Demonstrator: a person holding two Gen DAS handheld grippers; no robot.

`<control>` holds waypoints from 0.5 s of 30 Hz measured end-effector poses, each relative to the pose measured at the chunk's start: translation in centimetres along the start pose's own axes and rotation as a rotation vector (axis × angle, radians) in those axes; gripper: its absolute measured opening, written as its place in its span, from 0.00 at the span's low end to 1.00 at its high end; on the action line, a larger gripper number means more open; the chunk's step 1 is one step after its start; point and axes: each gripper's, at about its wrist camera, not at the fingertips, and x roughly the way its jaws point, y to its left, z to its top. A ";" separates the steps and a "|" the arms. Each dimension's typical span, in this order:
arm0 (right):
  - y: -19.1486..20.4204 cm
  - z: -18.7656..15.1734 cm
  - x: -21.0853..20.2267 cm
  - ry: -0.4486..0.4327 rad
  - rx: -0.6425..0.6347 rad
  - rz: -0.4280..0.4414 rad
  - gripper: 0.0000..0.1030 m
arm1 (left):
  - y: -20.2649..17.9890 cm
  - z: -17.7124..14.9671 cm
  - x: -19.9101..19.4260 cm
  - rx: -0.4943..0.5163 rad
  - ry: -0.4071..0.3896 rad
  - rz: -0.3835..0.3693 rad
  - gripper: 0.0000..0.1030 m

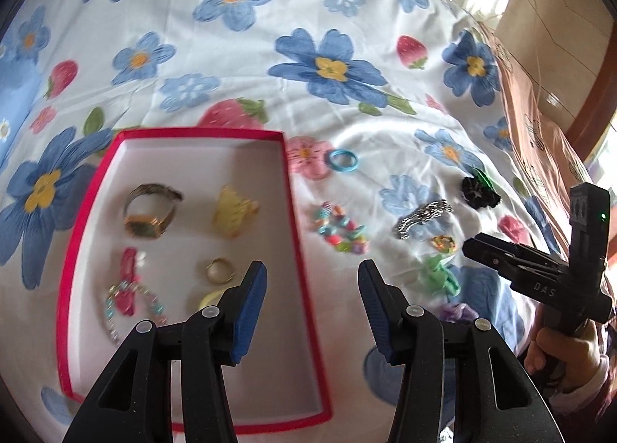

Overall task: Organize jewelry
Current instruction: 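Lift both tools out of the box toward the bead bracelet and silver chain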

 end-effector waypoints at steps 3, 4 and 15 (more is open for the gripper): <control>-1.1 0.5 0.1 -0.006 0.016 -0.020 0.60 | -0.9 0.7 1.0 0.024 0.009 -0.009 0.52; -1.3 0.7 0.2 -0.008 0.018 -0.023 0.63 | -1.3 1.0 1.6 0.034 0.014 -0.010 0.52; -2.5 2.7 3.0 0.026 -0.041 -0.069 0.75 | -4.3 3.8 8.7 0.120 0.103 0.009 0.59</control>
